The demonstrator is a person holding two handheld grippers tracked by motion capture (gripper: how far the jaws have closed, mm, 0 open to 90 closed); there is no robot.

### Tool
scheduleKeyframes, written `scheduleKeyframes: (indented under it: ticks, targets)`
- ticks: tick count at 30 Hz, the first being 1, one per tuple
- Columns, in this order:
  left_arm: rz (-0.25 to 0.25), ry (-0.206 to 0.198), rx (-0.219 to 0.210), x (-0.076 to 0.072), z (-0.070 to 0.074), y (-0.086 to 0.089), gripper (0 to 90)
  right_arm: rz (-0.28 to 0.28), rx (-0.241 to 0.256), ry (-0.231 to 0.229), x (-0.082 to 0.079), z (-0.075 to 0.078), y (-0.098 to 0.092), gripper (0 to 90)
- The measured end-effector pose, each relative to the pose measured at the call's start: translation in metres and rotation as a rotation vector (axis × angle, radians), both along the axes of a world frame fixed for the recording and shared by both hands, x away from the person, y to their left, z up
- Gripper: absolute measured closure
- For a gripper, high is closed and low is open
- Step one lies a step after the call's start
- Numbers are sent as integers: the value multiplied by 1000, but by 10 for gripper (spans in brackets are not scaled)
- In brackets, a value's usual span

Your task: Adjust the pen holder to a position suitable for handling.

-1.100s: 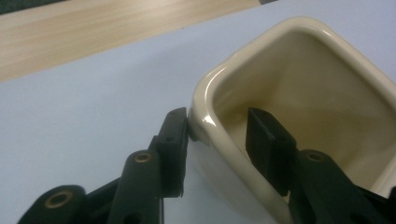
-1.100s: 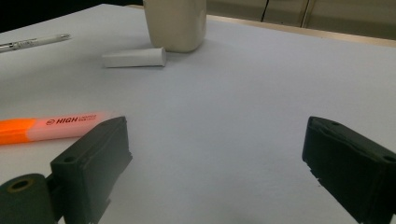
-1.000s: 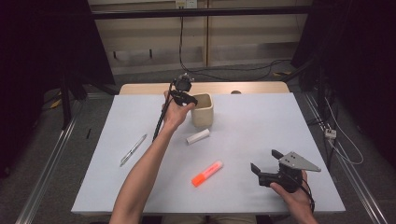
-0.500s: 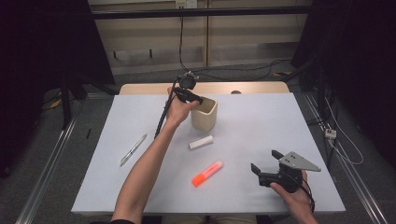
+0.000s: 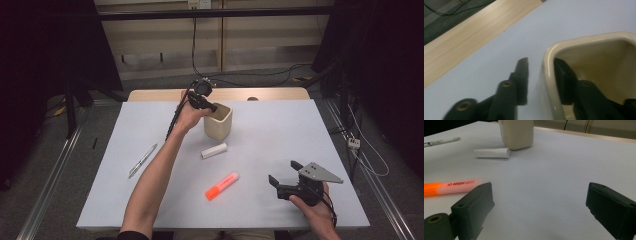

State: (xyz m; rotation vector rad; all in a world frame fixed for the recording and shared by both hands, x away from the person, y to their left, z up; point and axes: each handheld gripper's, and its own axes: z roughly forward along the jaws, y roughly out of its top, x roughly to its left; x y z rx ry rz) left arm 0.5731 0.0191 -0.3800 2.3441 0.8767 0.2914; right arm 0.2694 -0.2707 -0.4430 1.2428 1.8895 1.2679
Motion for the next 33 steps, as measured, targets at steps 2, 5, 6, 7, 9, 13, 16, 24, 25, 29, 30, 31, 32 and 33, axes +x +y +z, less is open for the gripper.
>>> scheduleKeyframes:
  ticks: [2,5,6,7,9,13,16,24,25,29,30,31,32,33]
  targets:
    - [28,16,-28,0,1,2,713,0,-1,-1,0,0,0,68]
    - [57,18,-30,-2,2,1,680,2,-2,-1,-1,0,0,69]
    - [67,27,-31,-2,2,0,692,2,-2,-2,-1,0,0,68]
    - [79,35,-25,-2,2,1,718,2,-2,-2,-1,0,0,69]
    - [92,75,-64,-3,1,3,781,2,-1,-2,-1,1,0,68]
    - [172,82,-52,-7,2,-1,804,3,0,-2,0,0,1,69]
    - [240,75,-28,-11,4,-6,817,6,-4,-7,-1,1,1,68]
    - [437,50,-16,-20,5,-15,831,10,-3,-12,-2,2,1,69]
    - [457,48,-18,-21,5,-16,829,7,0,-11,-2,2,1,68]
    - [526,51,-49,-23,5,-18,816,11,-2,-12,-2,2,2,69]
    - [532,56,-53,-23,5,-17,816,12,-2,-13,-2,2,2,69]
    - [530,58,-57,-23,5,-16,814,12,-2,-13,-2,2,2,69]
    - [530,65,-70,-23,4,-15,812,13,-3,-13,-3,2,2,68]
    - [528,66,-84,-23,3,-13,806,13,-3,-13,-3,2,2,68]
